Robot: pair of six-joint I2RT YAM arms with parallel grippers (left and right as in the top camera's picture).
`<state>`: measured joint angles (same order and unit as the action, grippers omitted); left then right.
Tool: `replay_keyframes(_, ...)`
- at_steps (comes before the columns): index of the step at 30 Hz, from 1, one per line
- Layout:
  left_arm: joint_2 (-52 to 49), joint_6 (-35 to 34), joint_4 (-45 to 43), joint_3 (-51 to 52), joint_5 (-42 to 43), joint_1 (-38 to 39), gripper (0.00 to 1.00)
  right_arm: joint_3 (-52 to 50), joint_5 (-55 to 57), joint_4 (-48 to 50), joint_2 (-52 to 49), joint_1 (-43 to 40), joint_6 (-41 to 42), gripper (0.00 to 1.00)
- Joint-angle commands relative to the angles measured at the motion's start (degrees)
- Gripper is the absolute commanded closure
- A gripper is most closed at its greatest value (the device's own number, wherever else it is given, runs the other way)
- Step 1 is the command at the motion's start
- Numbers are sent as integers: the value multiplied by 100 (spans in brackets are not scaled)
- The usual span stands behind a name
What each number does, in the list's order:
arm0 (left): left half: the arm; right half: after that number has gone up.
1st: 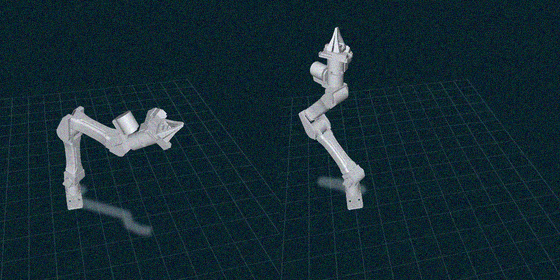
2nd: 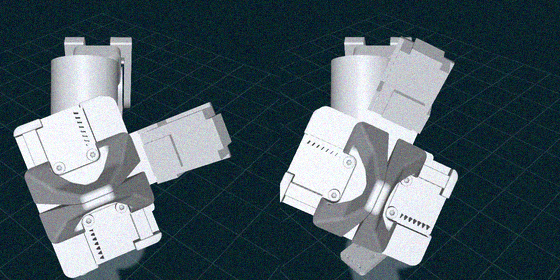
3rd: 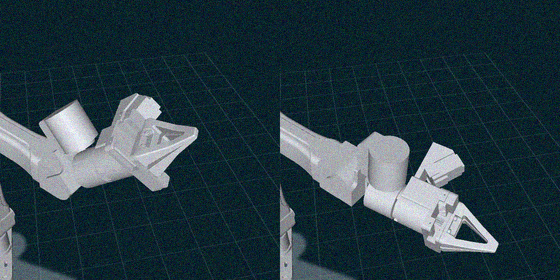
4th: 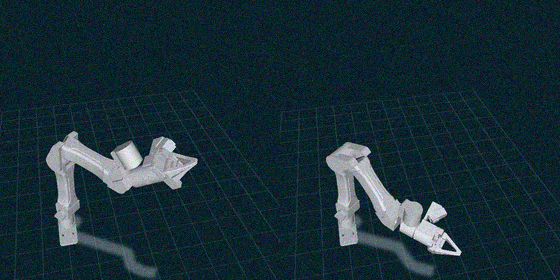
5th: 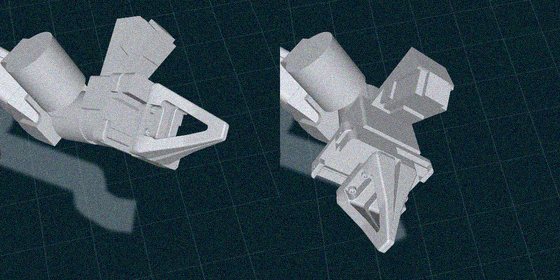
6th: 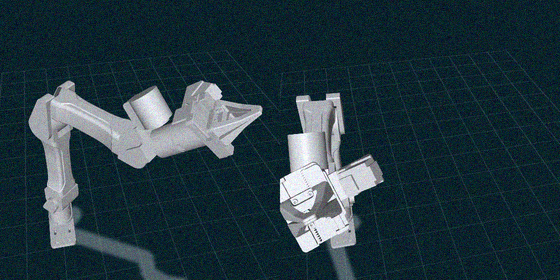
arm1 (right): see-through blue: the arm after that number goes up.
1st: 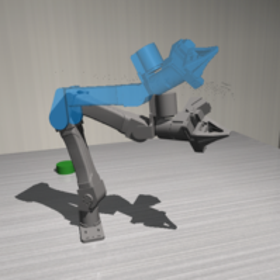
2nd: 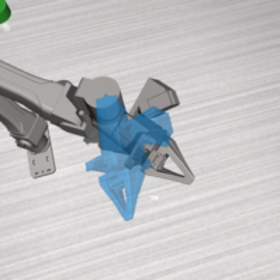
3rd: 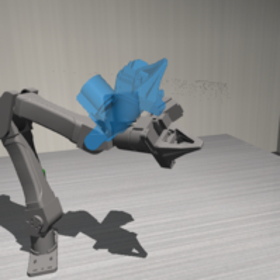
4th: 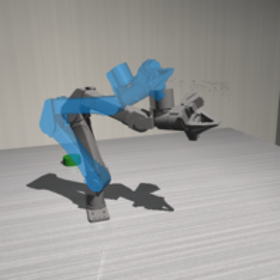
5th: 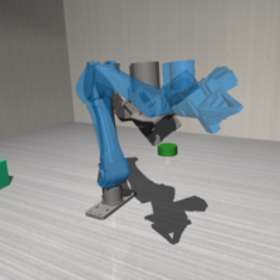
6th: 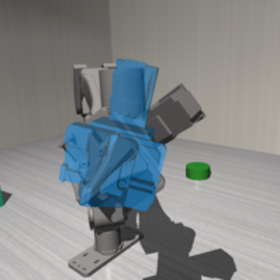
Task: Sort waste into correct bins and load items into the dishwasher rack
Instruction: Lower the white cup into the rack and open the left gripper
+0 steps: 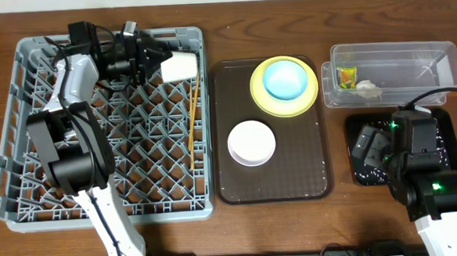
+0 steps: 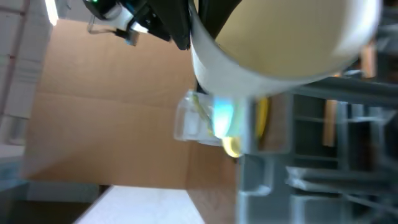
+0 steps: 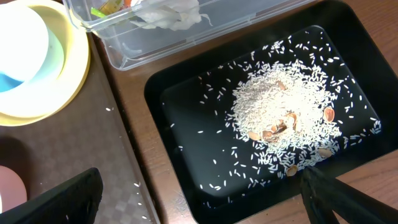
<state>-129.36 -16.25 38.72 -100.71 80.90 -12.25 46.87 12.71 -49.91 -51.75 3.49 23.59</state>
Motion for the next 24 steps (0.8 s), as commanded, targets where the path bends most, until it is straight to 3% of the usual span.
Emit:
replay_keyframes(1, -179, 98, -17, 26, -817, -166, 86, 26, 76, -4, 0, -31, -52, 1)
replay_keyframes(2, -179, 98, -13, 26, -944, -195, 83, 26, 76, -4, 0, -31, -52, 1)
replay_keyframes(4, -179, 101, 26, 26, -1217, -240, 65, 26, 76, -4, 0, -31, -52, 1)
replay_keyframes(9, -168, 98, -4, 24, -1307, -328, 51, 26, 76, -4, 0, -31, -52, 1)
replay_keyframes(15, 72, 98, 31, -13, -1582, -546, 41, 26, 76, -4, 0, -31, -52, 1)
replay_keyframes(24, 1661, 101, 328, -13, -3418, -619, 36, 26, 76, -4, 0, -31, -52, 1)
